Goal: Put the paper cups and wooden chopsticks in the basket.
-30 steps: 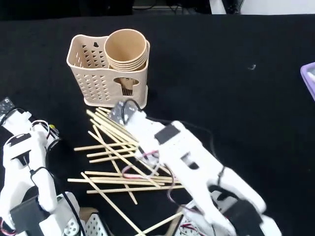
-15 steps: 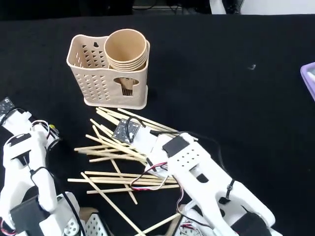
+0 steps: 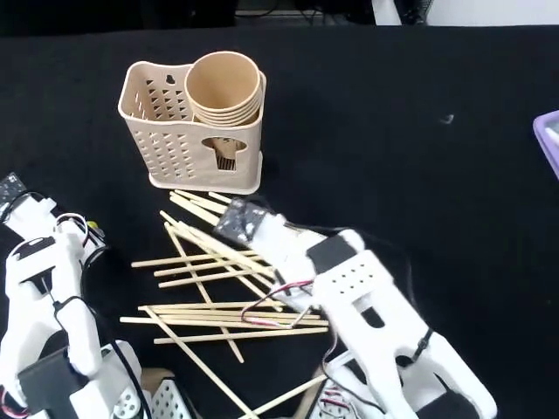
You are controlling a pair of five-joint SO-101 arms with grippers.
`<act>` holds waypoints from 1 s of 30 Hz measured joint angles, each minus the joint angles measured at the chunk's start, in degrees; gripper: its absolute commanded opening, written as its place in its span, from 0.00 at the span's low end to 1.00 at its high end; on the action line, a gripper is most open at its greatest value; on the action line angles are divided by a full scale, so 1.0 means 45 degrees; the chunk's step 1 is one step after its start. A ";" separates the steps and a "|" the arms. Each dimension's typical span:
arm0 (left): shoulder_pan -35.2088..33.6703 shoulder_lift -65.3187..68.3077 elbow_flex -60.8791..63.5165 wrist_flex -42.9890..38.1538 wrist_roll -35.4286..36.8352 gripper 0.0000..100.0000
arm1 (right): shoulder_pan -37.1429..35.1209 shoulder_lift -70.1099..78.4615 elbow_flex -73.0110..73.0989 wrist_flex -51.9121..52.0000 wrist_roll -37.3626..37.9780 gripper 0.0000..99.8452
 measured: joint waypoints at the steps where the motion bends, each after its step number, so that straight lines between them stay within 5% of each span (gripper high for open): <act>1: 0.0000 0.0000 0.0000 0.0000 0.0000 0.21 | 0.0274 0.0000 0.0176 0.0020 0.0313 0.06; 8: 0.0000 0.0000 0.0000 0.0000 0.0000 0.21 | 0.0567 -0.0020 0.0703 0.0020 0.0938 0.29; 11: 0.0000 0.0000 0.0000 0.0000 0.0000 0.21 | 0.0293 -0.0020 0.0703 -0.0527 0.0508 0.29; 18: 0.0000 0.0000 0.0000 0.0000 0.0000 0.21 | -0.3223 0.0723 0.0391 -0.3712 -0.2188 0.29; 30: 0.0000 0.0000 0.0000 0.0000 0.0000 0.21 | -0.3575 0.7072 -0.3458 -0.4747 -0.2383 0.29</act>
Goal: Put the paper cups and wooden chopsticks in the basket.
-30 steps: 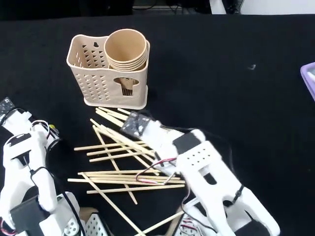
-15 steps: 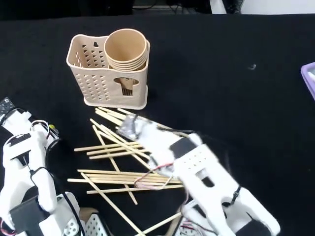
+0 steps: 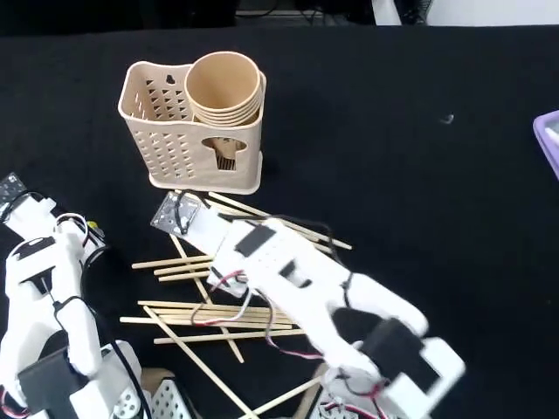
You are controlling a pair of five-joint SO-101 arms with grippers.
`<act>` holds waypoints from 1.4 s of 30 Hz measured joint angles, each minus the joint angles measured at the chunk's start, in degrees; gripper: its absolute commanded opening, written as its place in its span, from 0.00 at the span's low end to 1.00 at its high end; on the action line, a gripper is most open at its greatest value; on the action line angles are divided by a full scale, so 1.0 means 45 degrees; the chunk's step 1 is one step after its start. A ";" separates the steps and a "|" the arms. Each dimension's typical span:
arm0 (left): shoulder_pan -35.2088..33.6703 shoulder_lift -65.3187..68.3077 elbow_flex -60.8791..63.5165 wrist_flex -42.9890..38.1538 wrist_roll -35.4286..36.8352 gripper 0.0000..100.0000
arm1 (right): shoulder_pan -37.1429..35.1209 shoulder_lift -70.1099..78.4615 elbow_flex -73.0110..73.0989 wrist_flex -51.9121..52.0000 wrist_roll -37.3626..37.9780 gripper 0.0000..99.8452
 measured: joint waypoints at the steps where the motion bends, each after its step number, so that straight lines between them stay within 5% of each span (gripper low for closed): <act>1: 0.0000 0.0000 0.0000 0.0000 0.0000 0.21 | 0.0000 0.0274 -0.0137 0.0000 0.0000 0.29; 5: 0.0000 0.0000 0.0000 0.0000 0.0000 0.21 | 0.0000 0.0703 -0.0313 -0.0039 0.0000 0.25; 10: 0.0000 0.0000 0.0000 0.0000 0.0000 0.21 | 0.0020 0.0703 -0.0332 -0.0039 0.0000 0.01; 19: 0.0000 0.0000 0.0000 0.0000 0.0000 0.21 | 0.0020 0.0137 -0.0332 0.0449 -0.0059 0.01; 29: 0.0000 0.0000 0.0000 0.0000 0.0000 0.21 | 0.0020 -0.4376 -0.0195 0.2618 -0.0039 0.01; 38: 0.0000 0.0000 0.0000 0.0000 0.0000 0.21 | 0.0000 -0.6232 0.3263 0.0078 -0.0039 0.01; 42: 0.0000 0.0000 0.0000 0.0000 0.0000 0.21 | 0.0000 -0.6252 0.4317 -0.0547 -0.0039 0.13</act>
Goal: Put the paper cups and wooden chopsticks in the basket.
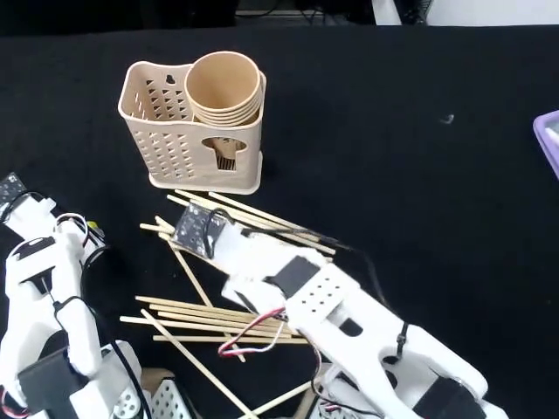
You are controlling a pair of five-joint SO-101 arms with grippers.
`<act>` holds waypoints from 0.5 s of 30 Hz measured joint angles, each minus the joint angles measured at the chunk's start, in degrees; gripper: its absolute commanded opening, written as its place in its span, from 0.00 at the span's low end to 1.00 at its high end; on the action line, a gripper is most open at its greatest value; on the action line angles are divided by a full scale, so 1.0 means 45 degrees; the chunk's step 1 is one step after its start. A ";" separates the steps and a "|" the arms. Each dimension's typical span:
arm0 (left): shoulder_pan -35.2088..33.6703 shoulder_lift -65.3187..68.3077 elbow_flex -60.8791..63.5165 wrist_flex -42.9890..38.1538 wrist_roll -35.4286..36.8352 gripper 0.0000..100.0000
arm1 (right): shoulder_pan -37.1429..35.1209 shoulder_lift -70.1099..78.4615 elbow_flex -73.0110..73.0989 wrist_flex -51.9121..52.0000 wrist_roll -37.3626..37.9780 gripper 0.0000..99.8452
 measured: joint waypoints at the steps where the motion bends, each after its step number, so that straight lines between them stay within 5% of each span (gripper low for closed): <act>1: 0.0000 0.0000 0.0000 0.0000 0.0000 0.21 | 0.0000 0.0000 0.0098 0.0000 0.0000 0.16; 9: 0.0000 0.0000 0.0000 0.0000 0.0000 0.21 | 0.0000 0.1485 0.0156 -0.0332 -0.0020 0.01; 15: 0.0000 0.0000 0.0000 0.0000 0.0000 0.21 | 0.0000 0.1524 0.0156 -0.0742 -0.0020 0.01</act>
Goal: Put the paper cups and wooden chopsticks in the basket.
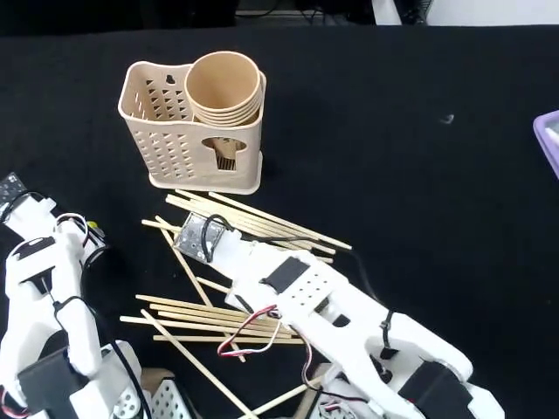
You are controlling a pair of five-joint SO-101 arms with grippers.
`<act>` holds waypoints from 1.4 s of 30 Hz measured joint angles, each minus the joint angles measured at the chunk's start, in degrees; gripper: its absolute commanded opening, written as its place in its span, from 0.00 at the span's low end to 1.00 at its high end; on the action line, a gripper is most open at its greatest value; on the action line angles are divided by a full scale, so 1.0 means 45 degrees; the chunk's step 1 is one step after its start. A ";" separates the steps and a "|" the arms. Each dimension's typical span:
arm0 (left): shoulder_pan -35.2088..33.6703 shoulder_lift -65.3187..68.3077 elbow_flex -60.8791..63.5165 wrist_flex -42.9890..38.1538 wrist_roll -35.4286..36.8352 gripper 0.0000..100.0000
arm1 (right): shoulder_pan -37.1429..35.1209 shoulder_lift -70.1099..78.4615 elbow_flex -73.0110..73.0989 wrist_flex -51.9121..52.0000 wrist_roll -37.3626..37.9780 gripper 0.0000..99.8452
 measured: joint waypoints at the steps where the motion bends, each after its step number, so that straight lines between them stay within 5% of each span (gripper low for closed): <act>1: 0.0000 0.0000 0.0000 0.0000 0.0000 0.21 | 0.0000 -0.0059 0.0000 0.0000 0.0000 0.02; 9: 0.0000 0.0000 0.0000 0.0000 0.0000 0.21 | -0.0293 -0.0371 -0.0078 0.0860 0.0000 0.25; 19: 0.0000 0.0000 0.0000 0.0000 0.0000 0.21 | -0.1211 0.1563 -0.0371 -0.0098 0.0000 0.20; 23: 0.0000 0.0000 0.0000 0.0000 0.0000 0.21 | -0.0313 0.2266 -0.0957 -0.0254 0.0000 0.01; 29: 0.0000 0.0000 0.0000 0.0000 0.0000 0.21 | 0.1055 0.1895 -0.1192 -0.0332 0.0000 0.01; 42: 0.0000 0.0000 0.0000 0.0000 0.0000 0.21 | 0.1133 -0.2930 -0.1250 0.1875 0.0020 0.01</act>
